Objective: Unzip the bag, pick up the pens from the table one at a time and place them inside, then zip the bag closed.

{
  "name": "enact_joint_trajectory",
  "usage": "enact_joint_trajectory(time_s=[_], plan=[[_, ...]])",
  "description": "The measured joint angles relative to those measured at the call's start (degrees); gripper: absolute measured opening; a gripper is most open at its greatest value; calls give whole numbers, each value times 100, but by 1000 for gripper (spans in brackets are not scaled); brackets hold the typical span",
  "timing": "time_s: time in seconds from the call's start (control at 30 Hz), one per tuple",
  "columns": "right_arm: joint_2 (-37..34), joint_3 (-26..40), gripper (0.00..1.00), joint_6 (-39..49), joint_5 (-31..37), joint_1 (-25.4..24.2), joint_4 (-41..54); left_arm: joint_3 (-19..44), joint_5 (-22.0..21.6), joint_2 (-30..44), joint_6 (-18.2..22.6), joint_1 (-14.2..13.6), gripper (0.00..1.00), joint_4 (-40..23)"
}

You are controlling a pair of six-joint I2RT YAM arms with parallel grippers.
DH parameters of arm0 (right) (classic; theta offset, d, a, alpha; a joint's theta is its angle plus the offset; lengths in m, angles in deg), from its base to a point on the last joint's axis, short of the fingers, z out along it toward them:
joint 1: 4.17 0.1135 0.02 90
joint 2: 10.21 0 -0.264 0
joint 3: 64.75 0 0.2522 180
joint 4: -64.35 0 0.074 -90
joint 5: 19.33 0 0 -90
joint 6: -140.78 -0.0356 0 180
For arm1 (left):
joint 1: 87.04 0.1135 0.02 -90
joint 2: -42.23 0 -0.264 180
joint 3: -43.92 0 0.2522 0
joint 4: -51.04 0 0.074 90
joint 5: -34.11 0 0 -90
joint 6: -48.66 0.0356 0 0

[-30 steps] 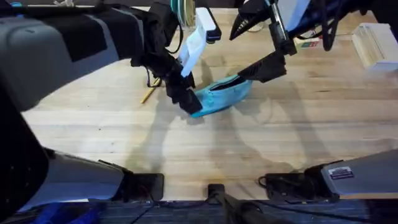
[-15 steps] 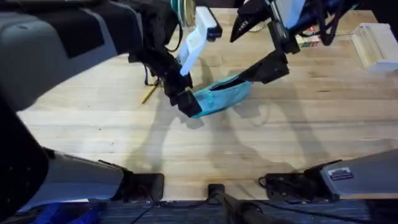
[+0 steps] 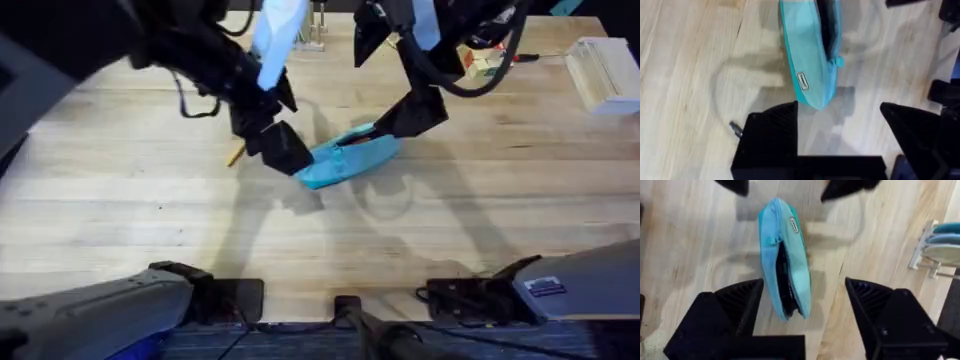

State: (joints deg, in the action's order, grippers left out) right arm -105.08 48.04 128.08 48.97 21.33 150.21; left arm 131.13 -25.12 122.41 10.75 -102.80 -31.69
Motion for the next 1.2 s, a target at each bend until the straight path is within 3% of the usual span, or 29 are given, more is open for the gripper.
enact_joint_trajectory(time_s=[0.5,0.53,0.57,0.73,0.77,1.2], plan=[[-1,0,995,-63,160,-4,-2,0,-13,-1142,0,752,993,-544],[-2,0,957,-58,162,-6,-2,0,-13,-1181,0,772,993,-544],[-2,0,846,-66,167,-4,-4,0,-15,-1219,0,784,993,-544],[-1,0,105,-84,199,-4,-2,0,-15,-1306,1,788,993,-583],[0,0,49,-81,202,-4,2,0,-15,-1307,0,788,993,-594],[-475,17,31,70,195,0,385,0,-35,-1307,0,788,993,-633]])
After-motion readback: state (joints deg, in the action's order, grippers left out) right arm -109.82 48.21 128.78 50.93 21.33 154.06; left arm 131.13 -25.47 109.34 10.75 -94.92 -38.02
